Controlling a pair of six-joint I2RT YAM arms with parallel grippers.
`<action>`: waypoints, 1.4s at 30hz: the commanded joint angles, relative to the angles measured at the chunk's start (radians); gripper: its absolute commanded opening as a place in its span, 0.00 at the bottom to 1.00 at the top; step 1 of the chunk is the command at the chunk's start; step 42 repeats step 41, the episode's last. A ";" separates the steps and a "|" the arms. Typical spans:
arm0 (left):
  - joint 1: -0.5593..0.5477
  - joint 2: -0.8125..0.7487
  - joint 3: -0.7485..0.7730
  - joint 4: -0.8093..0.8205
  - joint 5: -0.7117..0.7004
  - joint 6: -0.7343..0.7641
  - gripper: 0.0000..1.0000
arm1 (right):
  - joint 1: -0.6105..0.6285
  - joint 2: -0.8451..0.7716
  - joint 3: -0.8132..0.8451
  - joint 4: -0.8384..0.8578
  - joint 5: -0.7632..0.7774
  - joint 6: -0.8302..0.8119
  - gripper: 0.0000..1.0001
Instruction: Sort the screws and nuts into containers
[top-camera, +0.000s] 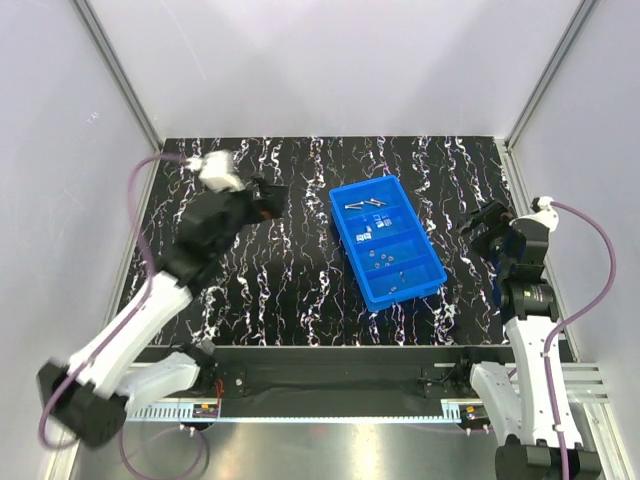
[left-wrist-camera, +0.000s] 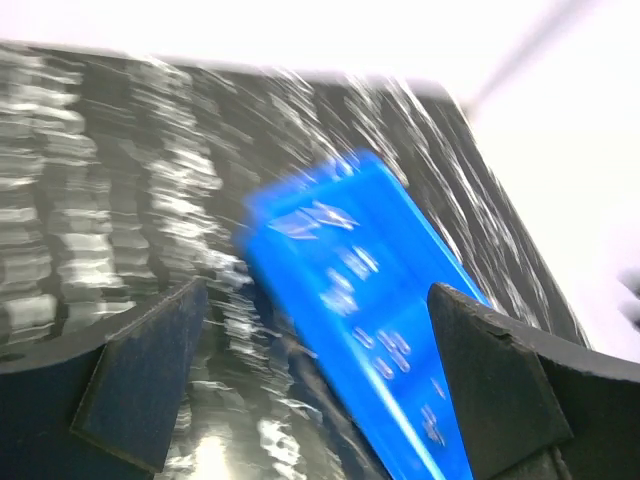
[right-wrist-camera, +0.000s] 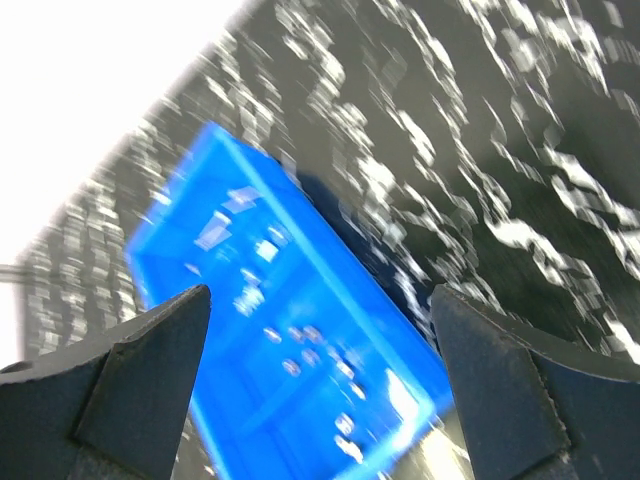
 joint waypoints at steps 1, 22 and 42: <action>0.087 -0.207 -0.088 -0.101 -0.029 -0.070 0.99 | 0.003 -0.048 0.064 0.145 -0.018 -0.006 1.00; 0.121 -1.132 -0.547 -0.556 -0.371 -0.400 0.99 | 0.003 -0.562 -0.377 0.174 -0.142 0.038 1.00; 0.119 -1.095 -0.542 -0.573 -0.374 -0.407 0.99 | 0.003 -0.490 -0.332 0.168 -0.159 0.020 1.00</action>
